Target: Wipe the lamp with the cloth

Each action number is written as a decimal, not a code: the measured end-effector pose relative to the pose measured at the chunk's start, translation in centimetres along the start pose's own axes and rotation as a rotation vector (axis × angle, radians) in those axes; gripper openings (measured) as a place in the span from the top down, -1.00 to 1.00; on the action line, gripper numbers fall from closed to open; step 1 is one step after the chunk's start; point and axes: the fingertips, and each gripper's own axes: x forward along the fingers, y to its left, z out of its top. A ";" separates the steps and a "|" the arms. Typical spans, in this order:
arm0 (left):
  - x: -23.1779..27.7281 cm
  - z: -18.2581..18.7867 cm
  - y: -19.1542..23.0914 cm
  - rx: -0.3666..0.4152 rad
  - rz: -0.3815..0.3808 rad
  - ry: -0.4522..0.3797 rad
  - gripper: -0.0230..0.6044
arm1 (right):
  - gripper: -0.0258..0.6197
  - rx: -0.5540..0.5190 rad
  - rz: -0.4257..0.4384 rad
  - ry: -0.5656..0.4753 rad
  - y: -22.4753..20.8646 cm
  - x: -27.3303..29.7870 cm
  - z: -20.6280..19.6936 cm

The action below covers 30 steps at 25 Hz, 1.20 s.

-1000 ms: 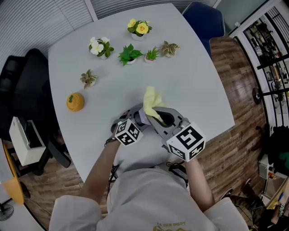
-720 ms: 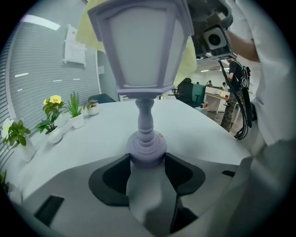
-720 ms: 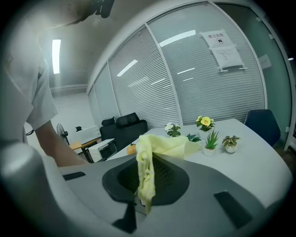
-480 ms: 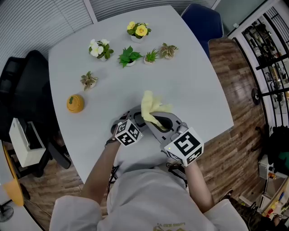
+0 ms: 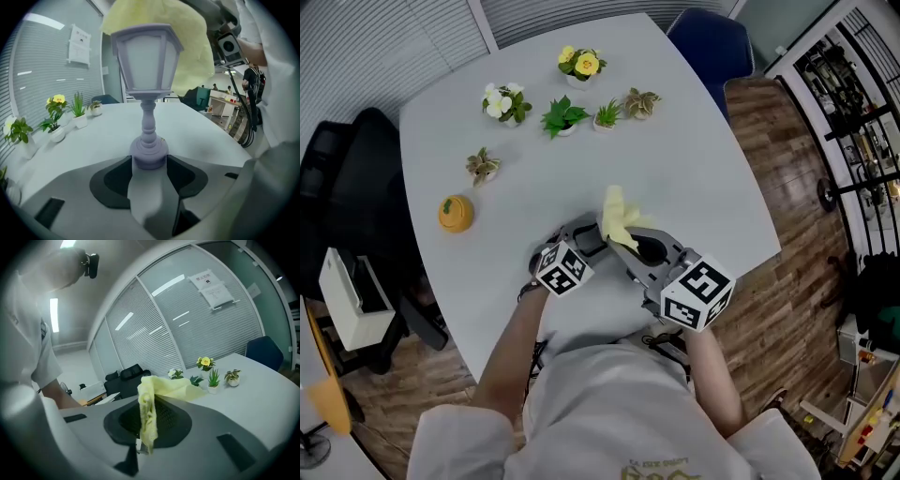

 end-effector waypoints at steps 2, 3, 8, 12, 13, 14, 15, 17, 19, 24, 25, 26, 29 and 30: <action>-0.9 0.3 0.3 -0.062 0.025 -0.044 0.19 | 0.84 0.006 -0.017 -0.045 -0.1 -1.2 0.9; -1.6 0.6 0.5 -0.094 0.043 -0.073 0.19 | 0.84 0.003 -0.032 -0.061 -0.2 -1.7 1.2; -6.7 2.8 1.7 -0.240 0.124 -0.234 0.19 | 0.83 -0.007 -0.139 -0.120 -0.5 -4.4 1.9; -11.3 5.3 1.3 -0.294 0.163 -0.354 0.32 | 0.83 -0.004 -0.252 -0.174 -0.5 -6.5 2.3; -12.6 6.4 1.1 -0.312 0.174 -0.395 0.46 | 0.83 -0.008 -0.283 -0.189 -0.4 -7.0 2.4; -14.0 7.5 1.0 -0.332 0.188 -0.440 0.62 | 0.83 -0.016 -0.315 -0.204 -0.4 -7.6 2.6; -15.4 8.7 1.0 -0.356 0.205 -0.486 0.82 | 0.83 -0.027 -0.347 -0.218 -0.3 -8.1 2.8; -17.7 10.5 1.0 -0.412 0.232 -0.556 0.91 | 0.83 -0.053 -0.408 -0.238 -0.2 -9.0 3.1; -19.0 11.4 0.7 -0.464 0.238 -0.577 0.92 | 0.83 -0.069 -0.456 -0.250 0.0 -9.6 3.2; -20.5 12.7 0.0 -0.469 0.273 -0.563 0.92 | 0.83 -0.078 -0.512 -0.257 0.2 -10.5 3.1; -20.7 12.9 0.1 -0.459 0.285 -0.559 0.92 | 0.83 -0.078 -0.513 -0.258 0.3 -10.5 3.1; -20.9 13.1 0.2 -0.452 0.292 -0.556 0.92 | 0.83 -0.080 -0.512 -0.257 0.4 -10.5 3.0; -21.3 13.5 0.3 -0.453 0.295 -0.560 0.92 | 0.84 -0.085 -0.504 -0.247 0.8 -10.3 2.7; -21.4 13.7 0.3 -0.458 0.292 -0.565 0.92 | 0.83 -0.085 -0.501 -0.243 0.9 -10.3 2.6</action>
